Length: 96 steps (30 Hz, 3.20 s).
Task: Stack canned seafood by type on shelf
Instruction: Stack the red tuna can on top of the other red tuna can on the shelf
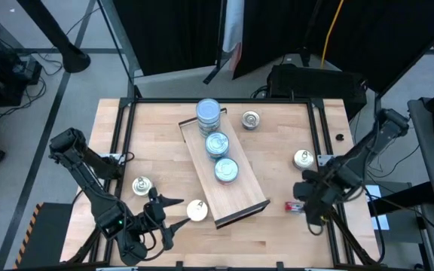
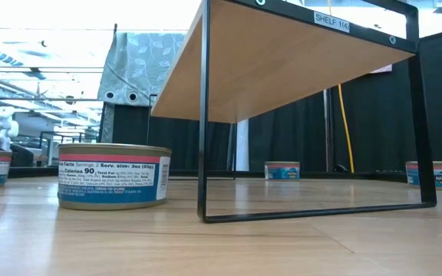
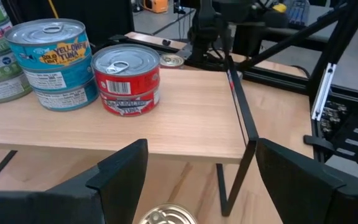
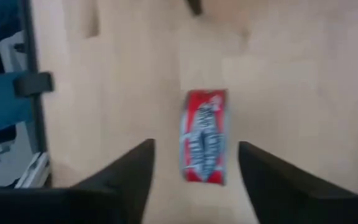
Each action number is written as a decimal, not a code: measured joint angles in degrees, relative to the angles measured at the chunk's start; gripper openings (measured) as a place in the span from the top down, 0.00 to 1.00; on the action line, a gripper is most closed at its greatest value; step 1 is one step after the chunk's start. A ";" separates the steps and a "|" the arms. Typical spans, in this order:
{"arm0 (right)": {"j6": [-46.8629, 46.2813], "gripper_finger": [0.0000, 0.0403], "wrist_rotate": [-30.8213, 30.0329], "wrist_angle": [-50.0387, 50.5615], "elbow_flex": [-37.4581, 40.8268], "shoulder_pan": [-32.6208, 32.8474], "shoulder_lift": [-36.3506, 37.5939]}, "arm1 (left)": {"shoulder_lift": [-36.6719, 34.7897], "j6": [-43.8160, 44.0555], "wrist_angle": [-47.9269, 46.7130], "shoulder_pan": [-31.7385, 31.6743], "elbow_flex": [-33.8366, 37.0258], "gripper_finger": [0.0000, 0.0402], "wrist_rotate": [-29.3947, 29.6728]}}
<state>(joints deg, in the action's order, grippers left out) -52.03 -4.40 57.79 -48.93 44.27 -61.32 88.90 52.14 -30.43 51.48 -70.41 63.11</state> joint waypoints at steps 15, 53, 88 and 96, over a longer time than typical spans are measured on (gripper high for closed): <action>-6.55 0.03 -4.43 2.02 -0.04 6.85 -10.42 | 0.00 0.02 0.36 -0.01 -0.02 0.26 0.64; 1.72 0.68 0.46 2.61 -14.11 8.21 -19.54 | 0.00 0.00 0.57 -0.01 -0.02 0.26 0.62; 83.07 0.68 -56.78 -15.78 -33.68 -12.71 -32.90 | 0.00 -0.08 1.35 -0.01 -0.02 0.26 1.43; 86.18 0.67 -56.61 -17.85 -33.68 -15.54 -35.47 | 0.00 -0.55 0.98 -0.01 -0.02 0.26 1.43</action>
<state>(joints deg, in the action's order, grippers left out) 34.15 -61.01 39.94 -82.61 28.73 -96.79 88.90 51.59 -29.45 51.46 -70.43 64.53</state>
